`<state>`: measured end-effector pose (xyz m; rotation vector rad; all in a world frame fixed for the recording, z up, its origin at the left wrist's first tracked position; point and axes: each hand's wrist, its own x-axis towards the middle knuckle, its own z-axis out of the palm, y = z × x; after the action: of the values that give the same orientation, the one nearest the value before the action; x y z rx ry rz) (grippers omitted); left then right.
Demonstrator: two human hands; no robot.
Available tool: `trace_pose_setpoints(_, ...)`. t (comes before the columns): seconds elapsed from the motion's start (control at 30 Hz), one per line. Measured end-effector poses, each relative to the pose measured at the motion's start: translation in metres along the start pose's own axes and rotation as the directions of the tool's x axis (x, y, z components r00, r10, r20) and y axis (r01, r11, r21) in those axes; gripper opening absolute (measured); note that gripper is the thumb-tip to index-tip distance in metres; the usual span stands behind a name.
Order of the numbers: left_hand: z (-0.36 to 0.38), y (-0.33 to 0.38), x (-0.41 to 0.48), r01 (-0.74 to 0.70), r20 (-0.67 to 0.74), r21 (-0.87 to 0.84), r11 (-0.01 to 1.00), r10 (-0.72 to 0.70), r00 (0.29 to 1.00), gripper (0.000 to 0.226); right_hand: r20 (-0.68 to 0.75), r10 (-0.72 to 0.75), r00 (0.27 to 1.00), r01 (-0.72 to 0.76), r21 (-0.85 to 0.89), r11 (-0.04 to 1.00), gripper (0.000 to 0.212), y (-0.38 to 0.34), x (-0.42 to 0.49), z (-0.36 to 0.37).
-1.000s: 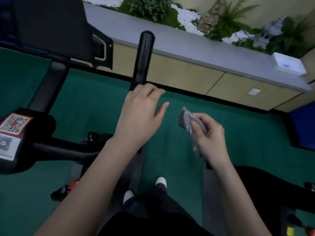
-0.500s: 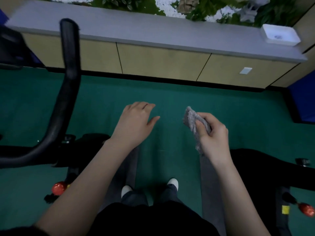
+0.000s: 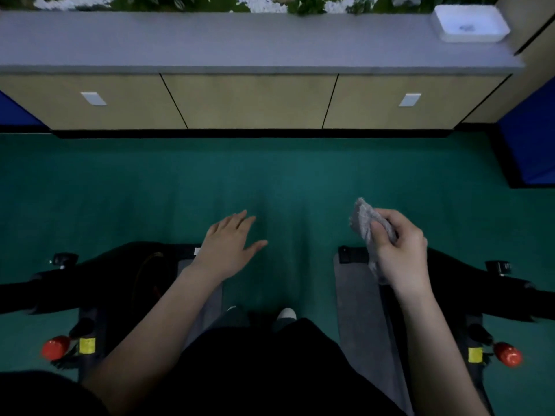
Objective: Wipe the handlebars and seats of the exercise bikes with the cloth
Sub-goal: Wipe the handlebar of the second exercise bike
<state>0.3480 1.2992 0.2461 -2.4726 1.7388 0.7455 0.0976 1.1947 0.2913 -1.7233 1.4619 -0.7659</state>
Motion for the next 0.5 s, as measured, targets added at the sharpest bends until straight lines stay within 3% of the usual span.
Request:
trace_pose_setpoints(0.17,-0.002,0.000,0.022,0.024,0.048,0.020,1.000,-0.024,0.999,0.068,-0.005,0.097,0.995,-0.097,0.020,0.995,0.016,0.017,0.019,-0.006)
trace_pose_setpoints(0.5,-0.026,-0.003,0.135,-0.033,0.043,0.005,0.999,0.032,0.999,0.071,0.020,0.048,0.999,-0.047,-0.042,0.998,0.017,-0.014,0.117,0.031)
